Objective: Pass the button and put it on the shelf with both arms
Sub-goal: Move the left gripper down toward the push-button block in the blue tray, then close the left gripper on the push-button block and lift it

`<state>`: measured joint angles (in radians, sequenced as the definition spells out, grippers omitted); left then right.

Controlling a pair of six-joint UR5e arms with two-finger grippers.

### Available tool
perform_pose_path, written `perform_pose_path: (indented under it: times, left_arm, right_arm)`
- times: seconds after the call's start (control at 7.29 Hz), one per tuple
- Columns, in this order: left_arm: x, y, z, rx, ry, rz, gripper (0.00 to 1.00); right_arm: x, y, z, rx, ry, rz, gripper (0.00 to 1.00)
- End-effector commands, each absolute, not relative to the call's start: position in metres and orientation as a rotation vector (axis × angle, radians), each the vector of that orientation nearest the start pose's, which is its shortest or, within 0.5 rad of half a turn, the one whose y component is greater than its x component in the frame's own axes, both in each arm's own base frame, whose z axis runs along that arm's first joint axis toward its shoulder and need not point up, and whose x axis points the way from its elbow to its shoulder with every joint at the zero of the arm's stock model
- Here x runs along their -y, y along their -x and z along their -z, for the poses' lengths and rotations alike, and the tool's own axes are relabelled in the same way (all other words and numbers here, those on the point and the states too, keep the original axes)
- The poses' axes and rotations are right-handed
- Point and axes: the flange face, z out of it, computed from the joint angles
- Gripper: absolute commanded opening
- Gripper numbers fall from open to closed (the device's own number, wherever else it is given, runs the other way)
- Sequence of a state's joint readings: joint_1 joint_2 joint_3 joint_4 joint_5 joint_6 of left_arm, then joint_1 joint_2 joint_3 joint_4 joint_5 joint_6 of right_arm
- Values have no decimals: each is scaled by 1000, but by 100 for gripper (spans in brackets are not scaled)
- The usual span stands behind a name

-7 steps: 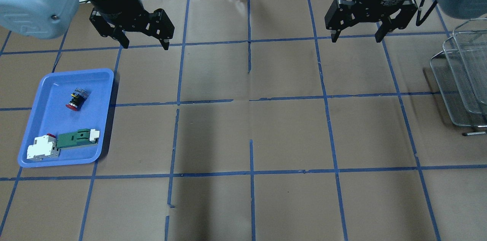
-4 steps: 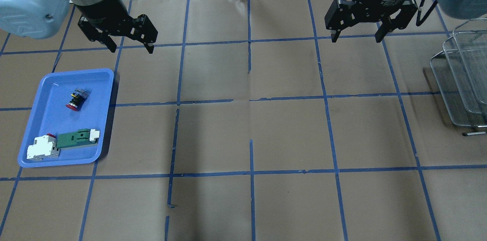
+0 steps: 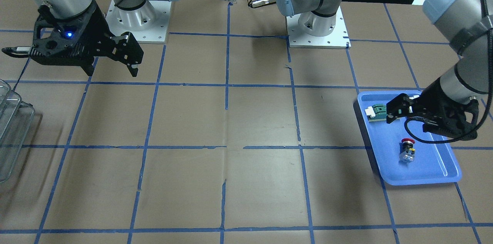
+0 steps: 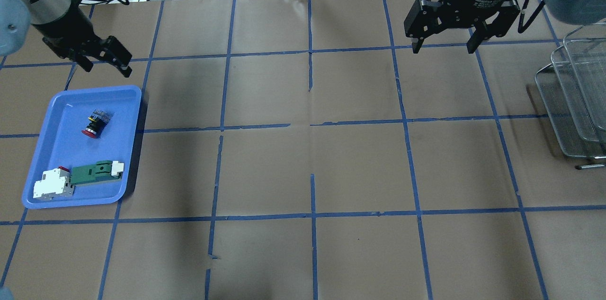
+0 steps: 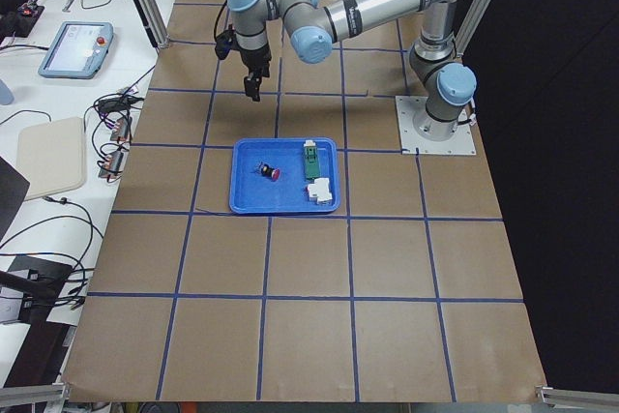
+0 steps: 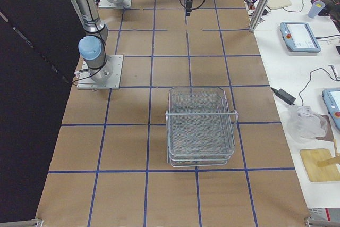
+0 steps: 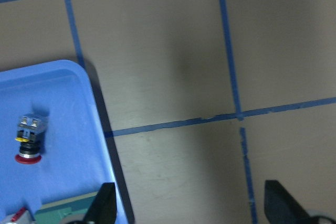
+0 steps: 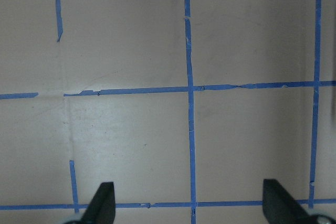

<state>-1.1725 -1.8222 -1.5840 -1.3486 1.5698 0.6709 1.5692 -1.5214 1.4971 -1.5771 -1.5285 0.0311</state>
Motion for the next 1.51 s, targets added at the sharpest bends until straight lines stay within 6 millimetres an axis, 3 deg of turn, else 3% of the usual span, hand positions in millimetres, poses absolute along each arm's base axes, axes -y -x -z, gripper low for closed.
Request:
perform_pose_path:
  times: [0.0, 0.14, 0.27, 0.41, 0.82, 0.96, 1.24, 1.37]
  left_arm:
    - [577, -166, -300, -3060, -615, 38, 100]
    - [560, -196, -266, -3044, -618, 67, 100]
    - [546, -206, -229, -3072, -590, 31, 100]
    - [540, -203, -200, -3096, -591, -17, 93]
    - [558, -214, -173, -3091, -588, 7, 90]
    - [560, -214, -173, -3079, -590, 24, 54]
    - [561, -212, -185, -3061, -606, 46, 2]
    - [560, -209, -195, -3047, -628, 61, 0]
  right_arm:
    - [516, -137, -501, -3097, -53, 54, 100]
    - [516, -137, -501, -3097, -51, 54, 100]
    - [516, -137, -501, -3097, -53, 51, 100]
    - [515, -137, -500, -3097, -56, 49, 100]
    - [513, -137, -499, -3097, -68, 46, 100]
    - [513, -137, -499, -3094, -63, 46, 100]
    - [511, -137, -502, -3096, -44, 56, 100]
    - [511, -136, -502, -3093, -44, 56, 100]
